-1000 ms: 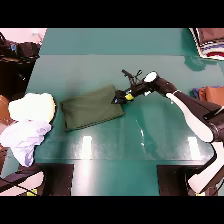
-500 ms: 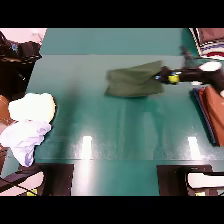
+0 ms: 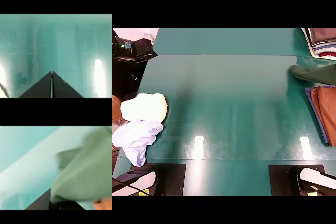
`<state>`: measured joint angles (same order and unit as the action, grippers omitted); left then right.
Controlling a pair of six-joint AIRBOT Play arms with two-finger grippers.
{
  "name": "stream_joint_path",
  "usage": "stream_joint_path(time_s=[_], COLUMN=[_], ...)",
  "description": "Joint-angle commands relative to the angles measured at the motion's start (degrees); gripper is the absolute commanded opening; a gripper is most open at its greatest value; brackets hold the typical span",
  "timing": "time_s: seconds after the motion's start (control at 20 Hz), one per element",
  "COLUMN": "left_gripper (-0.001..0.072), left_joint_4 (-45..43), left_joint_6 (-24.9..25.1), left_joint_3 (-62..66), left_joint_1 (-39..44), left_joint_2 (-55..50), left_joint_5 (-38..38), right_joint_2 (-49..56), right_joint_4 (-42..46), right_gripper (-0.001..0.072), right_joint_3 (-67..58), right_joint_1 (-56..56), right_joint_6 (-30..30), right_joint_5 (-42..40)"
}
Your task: Fold the shirts.
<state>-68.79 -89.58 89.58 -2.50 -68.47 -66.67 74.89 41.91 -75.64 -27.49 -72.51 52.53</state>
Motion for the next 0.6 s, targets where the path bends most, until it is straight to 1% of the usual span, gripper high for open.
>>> stream_joint_path(time_s=[0.0,0.2,0.35,0.55], left_gripper=[0.0024,0.0024,0.0024,0.0024], left_joint_4=[0.55,0.55,0.50,0.52], left_joint_6=[-0.02,0.00,0.04,0.04], left_joint_3=[0.00,0.00,0.00,0.00], left_joint_1=[0.02,0.02,0.02,0.02], left_joint_2=[-0.04,-0.04,-0.04,-0.04], left_joint_5=[0.02,-1.55,-2.45,-2.38], right_joint_2=[0.94,1.29,-1.11,-4.20], right_joint_4=[0.24,1.66,6.82,14.45], right_gripper=[0.0019,0.0019,0.0019,0.0019], right_joint_3=[-5.53,-11.76,-13.22,-13.20], right_joint_1=[-3.37,-3.98,-6.21,-10.84], right_joint_6=[-0.09,-0.09,-0.09,0.35], right_joint_5=[0.79,3.37,7.28,15.39])
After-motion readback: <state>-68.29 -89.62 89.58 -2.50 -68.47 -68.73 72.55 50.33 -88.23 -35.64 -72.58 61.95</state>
